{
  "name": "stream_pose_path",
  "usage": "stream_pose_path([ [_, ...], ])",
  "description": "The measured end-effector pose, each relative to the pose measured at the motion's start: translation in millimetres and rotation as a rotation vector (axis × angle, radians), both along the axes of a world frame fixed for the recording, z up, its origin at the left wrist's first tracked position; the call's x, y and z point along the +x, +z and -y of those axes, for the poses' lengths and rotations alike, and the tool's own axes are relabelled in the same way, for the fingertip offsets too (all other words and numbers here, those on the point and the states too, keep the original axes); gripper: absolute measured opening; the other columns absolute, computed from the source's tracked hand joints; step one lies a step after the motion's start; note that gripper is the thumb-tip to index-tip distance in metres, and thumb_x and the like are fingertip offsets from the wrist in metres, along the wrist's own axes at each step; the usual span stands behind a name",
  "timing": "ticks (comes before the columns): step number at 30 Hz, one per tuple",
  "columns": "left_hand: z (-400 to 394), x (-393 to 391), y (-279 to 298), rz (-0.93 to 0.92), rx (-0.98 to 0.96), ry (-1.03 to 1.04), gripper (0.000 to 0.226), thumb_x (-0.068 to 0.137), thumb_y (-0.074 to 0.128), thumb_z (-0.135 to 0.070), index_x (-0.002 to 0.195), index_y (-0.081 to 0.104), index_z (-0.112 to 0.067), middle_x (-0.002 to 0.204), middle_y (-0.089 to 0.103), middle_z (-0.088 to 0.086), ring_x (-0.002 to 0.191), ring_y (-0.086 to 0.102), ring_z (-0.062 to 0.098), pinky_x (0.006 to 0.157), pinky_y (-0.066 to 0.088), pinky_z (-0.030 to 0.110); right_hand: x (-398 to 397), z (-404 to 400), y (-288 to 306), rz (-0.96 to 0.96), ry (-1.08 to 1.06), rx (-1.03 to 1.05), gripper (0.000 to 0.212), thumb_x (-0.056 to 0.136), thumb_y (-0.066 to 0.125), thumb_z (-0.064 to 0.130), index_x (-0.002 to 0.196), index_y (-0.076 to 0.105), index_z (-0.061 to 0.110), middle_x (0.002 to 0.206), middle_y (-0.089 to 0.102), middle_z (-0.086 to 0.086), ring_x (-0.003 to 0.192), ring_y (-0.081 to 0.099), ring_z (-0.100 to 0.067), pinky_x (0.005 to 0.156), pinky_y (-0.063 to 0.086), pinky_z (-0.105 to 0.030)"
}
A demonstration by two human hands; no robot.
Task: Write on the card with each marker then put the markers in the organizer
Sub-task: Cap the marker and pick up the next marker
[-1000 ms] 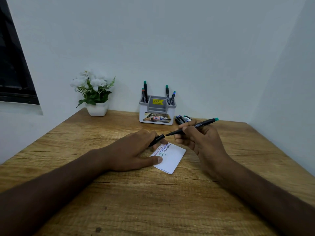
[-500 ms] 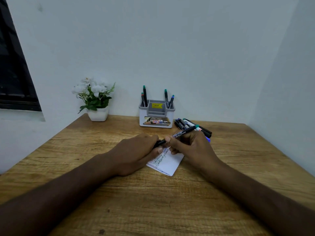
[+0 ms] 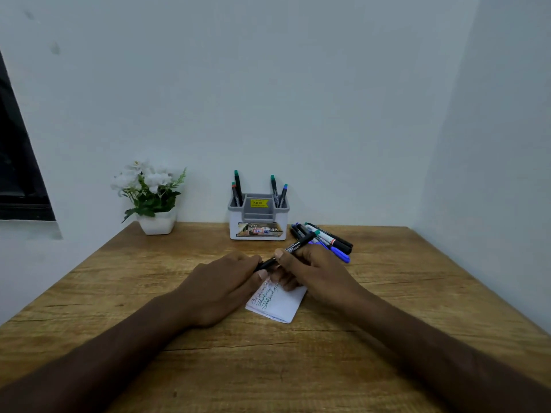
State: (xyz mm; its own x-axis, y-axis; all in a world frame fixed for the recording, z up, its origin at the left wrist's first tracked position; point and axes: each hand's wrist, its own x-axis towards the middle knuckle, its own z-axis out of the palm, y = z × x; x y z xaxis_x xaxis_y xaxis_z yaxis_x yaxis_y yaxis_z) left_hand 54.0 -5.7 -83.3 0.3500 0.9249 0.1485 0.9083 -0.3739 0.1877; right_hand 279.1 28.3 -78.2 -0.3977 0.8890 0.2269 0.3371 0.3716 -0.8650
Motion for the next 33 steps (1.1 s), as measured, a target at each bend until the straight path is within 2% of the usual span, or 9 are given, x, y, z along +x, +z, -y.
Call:
stream_pose_path([
  [5,-1,-8,-4,0.182,-0.007,-0.001,0.046,0.103,0.020,-0.066,0.127,0.056,-0.049,0.110,0.062,-0.020,0.101,0.057,-0.001,0.089,0.051,0.034,27,5,11,0.493,0.185,0.269,0.015,0.100,0.067,0.024,0.106,0.081,0.026,0.105,0.071,0.010,0.095,0.063,-0.001,0.076,0.048,-0.017],
  [8,-3,-9,-6,0.445,0.024,-0.046,0.041,0.113,0.030,-0.051,0.123,0.069,-0.047,0.115,0.070,-0.029,0.106,0.062,-0.005,0.088,0.048,0.028,30,6,11,0.539,0.263,0.317,0.022,0.096,0.076,0.032,0.117,0.080,0.035,0.116,0.067,0.011,0.107,0.061,-0.003,0.084,0.050,-0.016],
  [11,-11,-10,-8,0.614,0.144,0.001,0.034,0.112,0.040,-0.043,0.110,0.074,-0.039,0.109,0.074,-0.024,0.104,0.067,0.000,0.084,0.047,0.030,22,4,6,0.575,0.274,0.381,0.033,0.097,0.074,0.039,0.130,0.075,0.037,0.121,0.062,0.010,0.112,0.056,-0.001,0.086,0.044,-0.012],
  [16,-26,-6,5,0.759,0.310,0.110,0.028,0.110,0.051,-0.045,0.123,0.075,-0.044,0.108,0.071,-0.009,0.102,0.066,0.008,0.087,0.054,0.031,5,12,-8,0.545,0.216,0.411,0.044,0.099,0.067,0.048,0.141,0.068,0.035,0.122,0.054,0.011,0.110,0.053,-0.001,0.085,0.045,-0.015],
  [20,-49,-5,29,0.728,0.399,0.206,0.023,0.106,0.061,-0.039,0.112,0.080,-0.027,0.101,0.077,-0.009,0.094,0.071,0.007,0.081,0.054,0.025,-1,12,-16,0.483,0.176,0.400,0.044,0.099,0.066,0.049,0.140,0.069,0.035,0.120,0.053,0.014,0.109,0.053,0.000,0.080,0.038,-0.009],
  [23,-79,-6,53,0.602,0.463,0.272,0.020,0.107,0.063,-0.028,0.109,0.078,-0.016,0.094,0.074,-0.005,0.086,0.070,0.014,0.083,0.054,0.031,0,11,-18,0.448,0.165,0.371,0.043,0.098,0.067,0.049,0.139,0.070,0.036,0.120,0.054,0.016,0.109,0.054,0.000,0.079,0.038,-0.010],
  [26,-112,-11,74,0.412,0.481,0.340,0.028,0.107,0.058,-0.023,0.090,0.071,-0.005,0.083,0.070,0.008,0.078,0.064,0.025,0.079,0.051,0.039,1,10,-19,0.444,0.160,0.354,0.042,0.098,0.068,0.048,0.138,0.070,0.036,0.122,0.055,0.015,0.111,0.054,0.000,0.080,0.040,-0.010],
  [30,-142,-21,80,0.250,0.307,0.470,0.041,0.102,0.060,-0.021,0.064,0.049,-0.011,0.065,0.054,0.007,0.060,0.050,0.022,0.059,0.034,0.035,1,11,-18,0.433,0.160,0.351,0.041,0.098,0.069,0.047,0.137,0.071,0.036,0.125,0.055,0.012,0.113,0.055,-0.002,0.083,0.043,-0.013],
  [33,-146,-21,75,0.261,0.231,0.506,0.045,0.097,0.068,-0.021,0.059,0.044,-0.014,0.061,0.047,0.004,0.057,0.043,0.017,0.056,0.031,0.035,2,12,-19,0.429,0.164,0.349,0.041,0.098,0.069,0.047,0.137,0.071,0.035,0.126,0.055,0.012,0.115,0.055,-0.003,0.087,0.047,-0.017],
])
